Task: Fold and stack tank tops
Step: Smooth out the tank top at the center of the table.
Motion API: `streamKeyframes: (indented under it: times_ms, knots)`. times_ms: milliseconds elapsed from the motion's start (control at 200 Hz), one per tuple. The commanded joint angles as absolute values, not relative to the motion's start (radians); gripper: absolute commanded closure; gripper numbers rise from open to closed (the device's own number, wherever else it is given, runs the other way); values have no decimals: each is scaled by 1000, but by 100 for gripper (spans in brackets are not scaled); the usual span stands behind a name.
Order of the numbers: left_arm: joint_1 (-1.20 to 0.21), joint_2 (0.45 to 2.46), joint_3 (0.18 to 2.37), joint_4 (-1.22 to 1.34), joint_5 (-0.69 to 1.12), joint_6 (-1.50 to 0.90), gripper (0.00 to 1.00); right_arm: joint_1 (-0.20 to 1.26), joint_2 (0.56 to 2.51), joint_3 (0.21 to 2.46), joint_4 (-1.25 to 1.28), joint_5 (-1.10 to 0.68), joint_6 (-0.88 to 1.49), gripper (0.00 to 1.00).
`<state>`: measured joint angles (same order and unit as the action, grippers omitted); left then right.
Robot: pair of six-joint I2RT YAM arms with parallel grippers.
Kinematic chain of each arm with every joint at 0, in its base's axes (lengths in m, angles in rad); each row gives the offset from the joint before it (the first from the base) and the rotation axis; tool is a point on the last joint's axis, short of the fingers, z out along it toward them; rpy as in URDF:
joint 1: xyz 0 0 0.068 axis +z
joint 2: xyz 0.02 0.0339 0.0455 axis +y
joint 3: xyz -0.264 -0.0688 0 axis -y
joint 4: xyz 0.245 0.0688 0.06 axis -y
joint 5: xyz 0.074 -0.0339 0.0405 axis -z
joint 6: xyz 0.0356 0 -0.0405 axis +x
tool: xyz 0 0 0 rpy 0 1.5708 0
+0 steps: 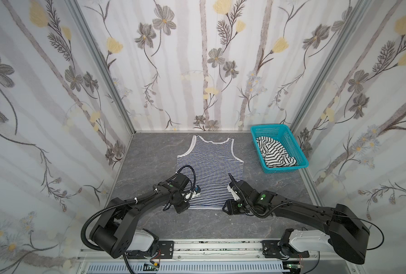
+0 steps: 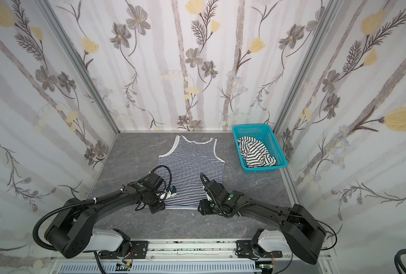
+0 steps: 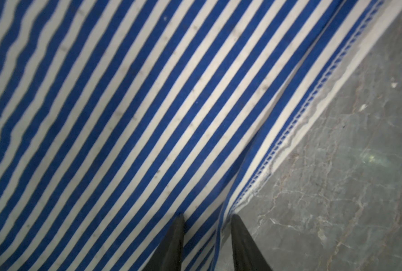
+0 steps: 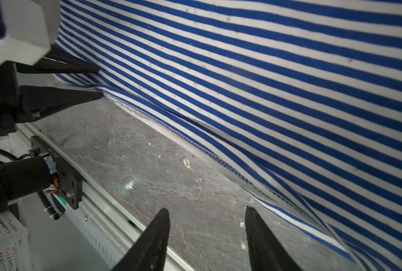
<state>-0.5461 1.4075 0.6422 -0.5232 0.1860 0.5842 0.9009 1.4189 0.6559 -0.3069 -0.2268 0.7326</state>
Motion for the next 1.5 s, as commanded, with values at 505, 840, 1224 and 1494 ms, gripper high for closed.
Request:
streamKeyframes:
  times_ms: [505,840,1224,1494]
  knots:
    - [-549,1432,650,-591,203,607,63,882,1452,648,-261,-58,781,46]
    - [-549,1429,644,-588,217,590,62,775,1464,604,-272,-64,718,46]
    - [-549,1411,648,-588,226,569,59,870,1446,579,-221,-179,748,46]
    - [-549,1386,648,-590,224,556,51,917,1402,546,-220,-225,778,46]
